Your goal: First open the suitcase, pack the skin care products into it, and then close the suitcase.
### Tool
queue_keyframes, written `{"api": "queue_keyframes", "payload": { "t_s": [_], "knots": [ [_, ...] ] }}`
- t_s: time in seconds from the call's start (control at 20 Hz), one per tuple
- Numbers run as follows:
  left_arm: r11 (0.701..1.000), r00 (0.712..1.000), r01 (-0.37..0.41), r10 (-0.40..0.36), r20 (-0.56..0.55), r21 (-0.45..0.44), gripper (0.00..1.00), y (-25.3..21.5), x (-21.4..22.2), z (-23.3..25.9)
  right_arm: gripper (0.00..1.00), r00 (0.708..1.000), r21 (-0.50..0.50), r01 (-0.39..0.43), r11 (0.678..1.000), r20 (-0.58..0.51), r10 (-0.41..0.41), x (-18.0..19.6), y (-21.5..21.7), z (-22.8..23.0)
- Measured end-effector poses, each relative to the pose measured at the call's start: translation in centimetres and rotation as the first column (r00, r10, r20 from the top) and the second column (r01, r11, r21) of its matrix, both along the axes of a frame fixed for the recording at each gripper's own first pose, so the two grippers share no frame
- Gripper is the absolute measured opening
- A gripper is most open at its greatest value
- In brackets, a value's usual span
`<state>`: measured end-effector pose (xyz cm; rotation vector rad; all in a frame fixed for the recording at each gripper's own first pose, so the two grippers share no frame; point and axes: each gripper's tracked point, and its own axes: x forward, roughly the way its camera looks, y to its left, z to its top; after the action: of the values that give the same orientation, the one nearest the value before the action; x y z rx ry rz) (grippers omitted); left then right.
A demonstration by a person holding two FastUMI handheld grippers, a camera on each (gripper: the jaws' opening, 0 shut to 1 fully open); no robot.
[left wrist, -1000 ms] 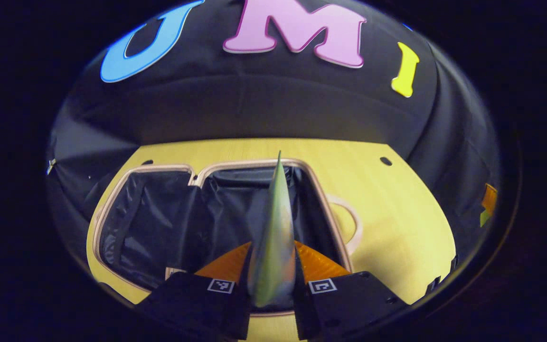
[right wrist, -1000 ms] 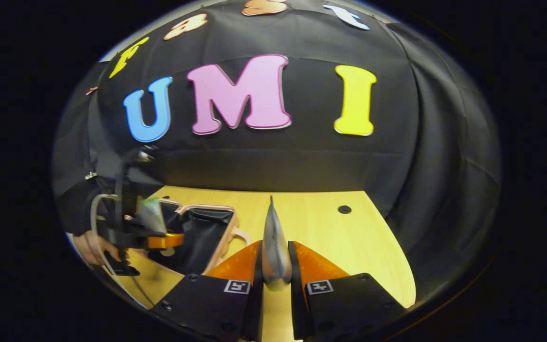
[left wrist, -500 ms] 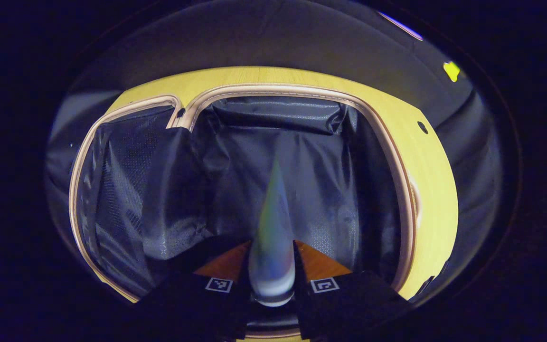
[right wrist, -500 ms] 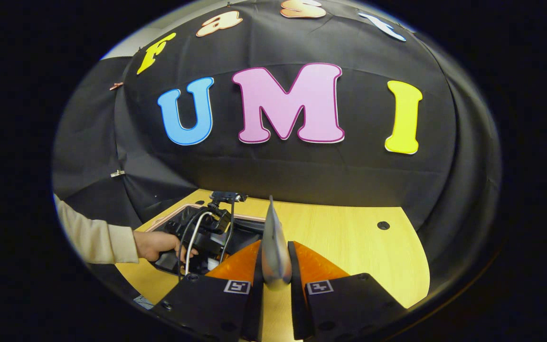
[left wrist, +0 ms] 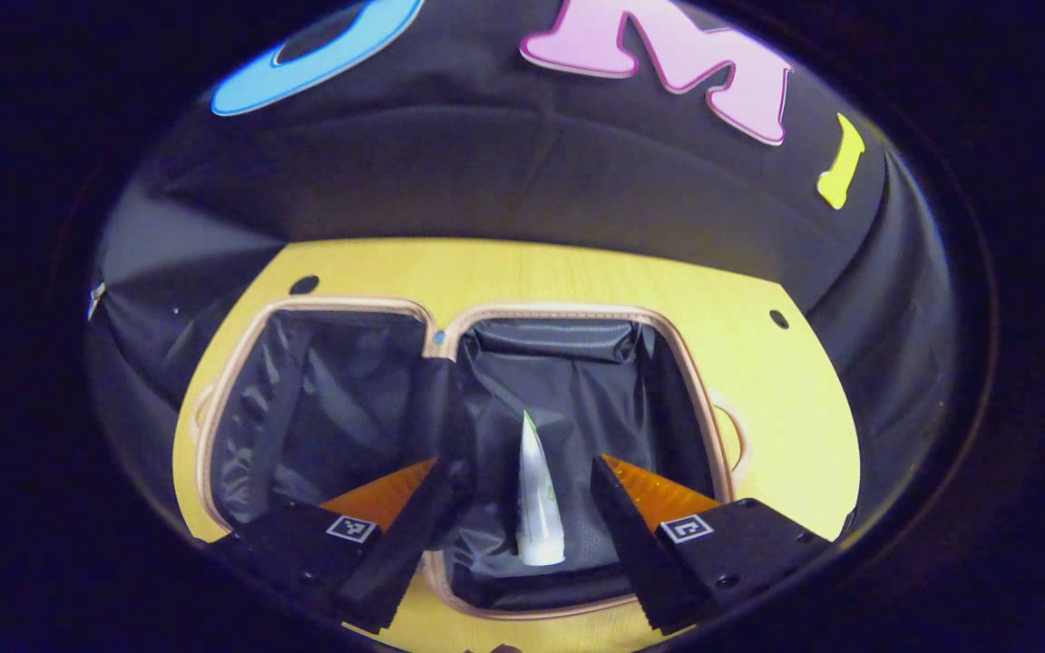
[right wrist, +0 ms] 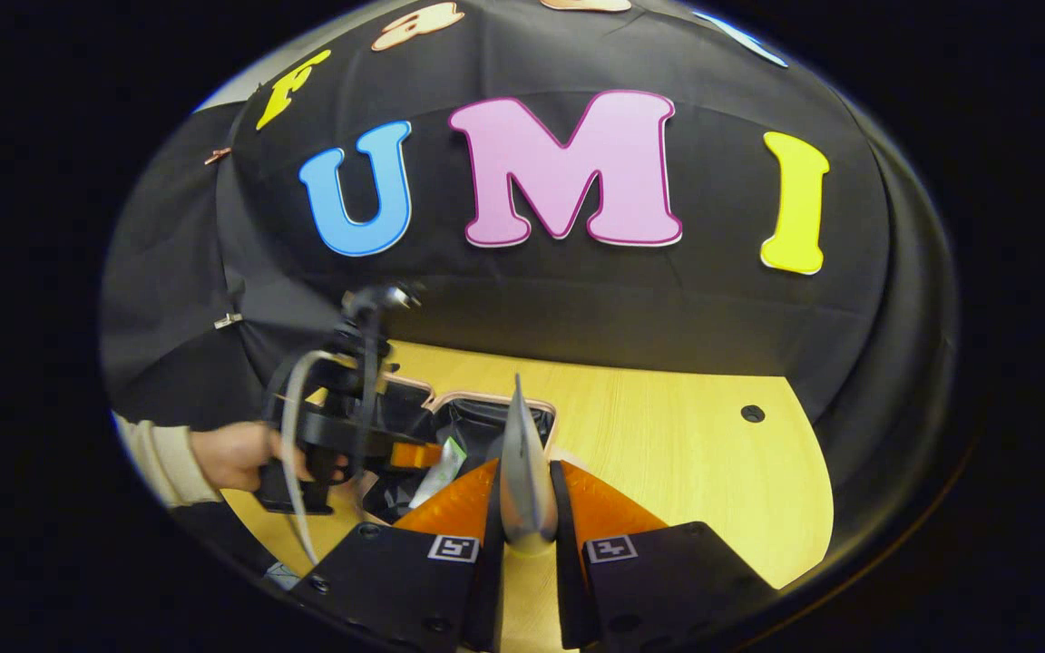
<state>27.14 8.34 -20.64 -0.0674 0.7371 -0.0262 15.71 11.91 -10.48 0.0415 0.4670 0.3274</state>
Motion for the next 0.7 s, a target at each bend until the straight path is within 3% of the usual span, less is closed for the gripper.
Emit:
{"api": "queue_keyframes", "payload": {
  "t_s": [0.1,0.25,0.4,0.7],
  "knots": [
    [0.999,0.997,-0.045,0.045,0.069,0.002,0.98,2.9,-3.2,2.6,0.28,0.999,-0.014,-0.020,1.000,-0.043,0.019,1.3,1.8,-2.2],
    [0.995,0.991,-0.096,0.098,0.086,-0.031,0.98,6.6,-8.4,3.9,0.28,0.988,-0.037,-0.043,0.998,-0.150,0.037,3.4,5.0,-7.0],
    [0.986,0.983,-0.168,0.168,0.073,-0.006,0.98,9.7,-12.5,3.2,0.28,0.929,-0.063,-0.012,0.998,-0.369,-0.012,3.7,7.6,-13.4],
    [0.981,0.982,-0.190,0.190,0.010,-0.029,0.97,11.0,-17.1,-0.4,0.24,0.845,-0.192,-0.057,0.980,-0.532,-0.055,5.0,10.3,-21.3]
  ]
}}
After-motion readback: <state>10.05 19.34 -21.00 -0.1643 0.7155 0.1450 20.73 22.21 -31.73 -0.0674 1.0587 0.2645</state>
